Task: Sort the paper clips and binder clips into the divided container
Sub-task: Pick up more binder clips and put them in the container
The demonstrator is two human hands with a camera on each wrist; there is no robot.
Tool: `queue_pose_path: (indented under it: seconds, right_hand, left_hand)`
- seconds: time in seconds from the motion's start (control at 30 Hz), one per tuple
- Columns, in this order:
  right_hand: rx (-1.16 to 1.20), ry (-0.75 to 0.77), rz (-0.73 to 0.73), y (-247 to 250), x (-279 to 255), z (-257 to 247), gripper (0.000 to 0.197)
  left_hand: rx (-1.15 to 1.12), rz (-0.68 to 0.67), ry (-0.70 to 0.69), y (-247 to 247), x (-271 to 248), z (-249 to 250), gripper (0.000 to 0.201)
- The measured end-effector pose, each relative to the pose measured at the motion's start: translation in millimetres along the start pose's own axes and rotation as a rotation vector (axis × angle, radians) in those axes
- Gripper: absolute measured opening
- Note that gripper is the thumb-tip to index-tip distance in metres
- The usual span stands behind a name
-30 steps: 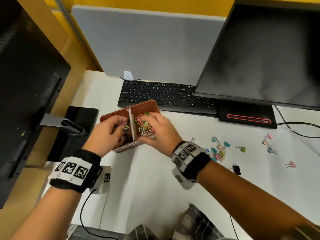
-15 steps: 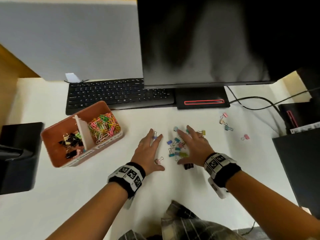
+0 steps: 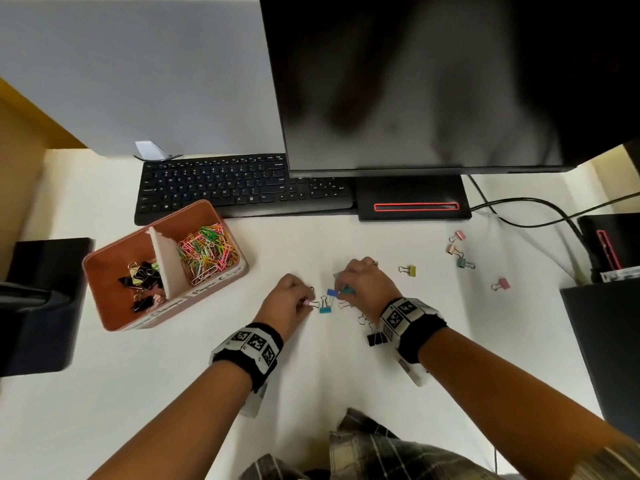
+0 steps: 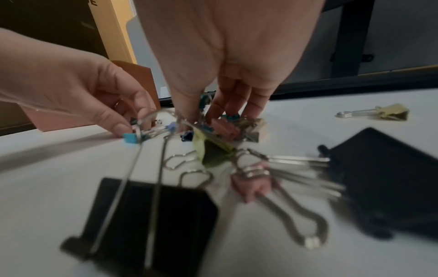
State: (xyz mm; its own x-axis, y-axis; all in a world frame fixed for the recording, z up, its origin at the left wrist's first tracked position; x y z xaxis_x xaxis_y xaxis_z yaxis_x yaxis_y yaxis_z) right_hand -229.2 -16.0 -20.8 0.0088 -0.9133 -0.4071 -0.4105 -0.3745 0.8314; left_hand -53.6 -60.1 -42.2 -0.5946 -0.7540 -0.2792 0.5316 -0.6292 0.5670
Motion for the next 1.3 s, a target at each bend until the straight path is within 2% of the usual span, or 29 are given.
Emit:
queue_pose_path:
  seconds: [0.07,0.17,0.27,0.43,0.6,0.67,0.8,0.9,1.07,1.17,1.3]
  right_hand:
    - [0.018,-0.002,-0.03,-0.6,3.3,-1.4,0.011]
    - [0.033,0.006,-0.086,0.6,7.3,-2.0,0.011]
    - [0.043,0.007,-0.057,2.8,5.8,-2.3,0.009]
    - [0.113,-0.03,0.015,11.9,-1.8,2.3,0.029]
    - [0.118,-0.037,-0.035,21.7,-5.9,4.7,0.037]
    - [0.134,-0.016,-0.101,21.8,-7.5,2.5,0.04]
    - [0.031,0.017,-0.205,9.8,-9.0,-7.7,0.033]
    - [0.022,-0.007,-0.219,1.6,-8.1,-9.9,0.029]
    - [-0.032,-0.03,-0.221,-2.9,-4.2,-12.1,0.026]
    - [-0.068,-0.039,-0.231,-2.4,-1.4,-13.5,0.024]
    - [-0.117,-0.027,-0.247,0.0,2.3,-19.2,0.021]
  left_hand:
    - [0.005,0.006,0.018,1.0,0.7,0.5,0.014]
    - [-0.005,0.022,0.053,4.0,0.9,2.4,0.011]
    - [0.008,0.026,0.075,7.4,-2.6,3.4,0.011]
    - [-0.054,-0.031,0.1,15.3,-7.3,4.7,0.033]
    - [-0.103,-0.234,0.078,4.5,-24.7,10.2,0.04]
    - [-0.014,-0.264,0.051,-7.2,-32.1,9.2,0.042]
    - [0.04,-0.153,0.043,-22.4,-35.9,5.6,0.03]
    - [0.057,-0.099,0.06,-22.8,-32.1,9.5,0.021]
    - [0.017,0.015,0.087,-11.1,-27.8,1.0,0.022]
    - [0.041,0.022,0.161,0.3,-26.0,-1.8,0.037]
    - [0.073,0.004,0.216,7.5,-23.9,-7.5,0.022]
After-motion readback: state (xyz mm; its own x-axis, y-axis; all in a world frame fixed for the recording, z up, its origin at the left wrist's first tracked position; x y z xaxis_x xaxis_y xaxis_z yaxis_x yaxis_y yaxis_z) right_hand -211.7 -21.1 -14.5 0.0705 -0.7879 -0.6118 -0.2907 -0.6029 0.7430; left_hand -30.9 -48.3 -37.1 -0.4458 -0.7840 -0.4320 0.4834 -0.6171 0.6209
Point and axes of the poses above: each hand's wrist, its own x-axis towards the middle knuckle, its own y-axis out of the back of the hand, z = x × y, the point moved 2 cm from there along x, towards the middle knuckle, and after that the axes turned 8 degrees about -x, right-handed, at the moved point
